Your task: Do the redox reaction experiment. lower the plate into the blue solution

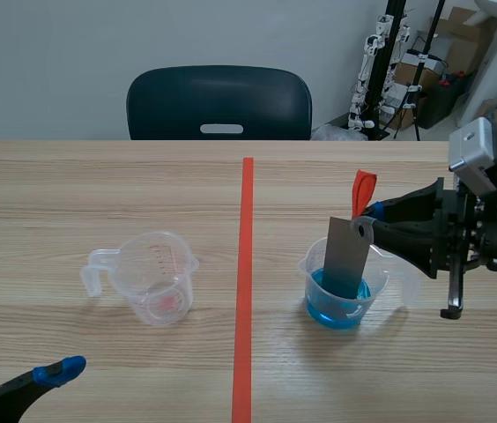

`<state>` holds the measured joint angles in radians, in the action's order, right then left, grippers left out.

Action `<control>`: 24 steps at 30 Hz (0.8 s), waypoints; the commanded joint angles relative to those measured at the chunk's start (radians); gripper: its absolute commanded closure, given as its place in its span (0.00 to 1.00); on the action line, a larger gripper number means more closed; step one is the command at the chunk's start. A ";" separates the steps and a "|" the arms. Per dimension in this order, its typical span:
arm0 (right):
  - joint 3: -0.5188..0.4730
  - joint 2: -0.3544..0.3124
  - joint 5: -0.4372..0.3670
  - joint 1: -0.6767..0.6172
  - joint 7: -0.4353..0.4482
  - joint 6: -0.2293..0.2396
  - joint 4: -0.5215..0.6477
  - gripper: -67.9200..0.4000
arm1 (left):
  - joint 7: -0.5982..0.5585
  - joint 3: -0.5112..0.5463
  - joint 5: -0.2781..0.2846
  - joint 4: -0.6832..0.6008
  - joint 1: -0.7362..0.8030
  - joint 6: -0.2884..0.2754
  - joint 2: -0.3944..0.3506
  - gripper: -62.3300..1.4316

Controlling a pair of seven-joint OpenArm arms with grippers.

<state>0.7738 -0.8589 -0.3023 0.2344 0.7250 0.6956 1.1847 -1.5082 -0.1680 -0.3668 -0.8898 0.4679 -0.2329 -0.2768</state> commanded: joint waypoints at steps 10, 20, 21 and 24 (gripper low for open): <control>-0.009 -0.011 -0.015 0.015 0.019 -0.001 0.013 0.99 | -0.046 -0.002 0.006 -0.007 0.000 0.002 -0.001 0.08; -0.009 -0.011 -0.015 0.015 0.019 -0.023 0.013 0.99 | -0.046 -0.002 0.006 -0.007 0.000 0.002 -0.001 0.08; -0.009 -0.011 -0.015 0.015 0.019 -0.023 0.013 0.99 | -0.046 -0.002 0.006 -0.007 0.000 0.002 -0.001 0.08; -0.009 -0.011 -0.015 0.015 0.019 -0.023 0.013 0.99 | -0.046 -0.002 0.006 -0.007 0.000 0.002 -0.001 0.08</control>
<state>0.7738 -0.8589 -0.3023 0.2344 0.7254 0.6701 1.1847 -1.5082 -0.1680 -0.3668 -0.8898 0.4679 -0.2329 -0.2768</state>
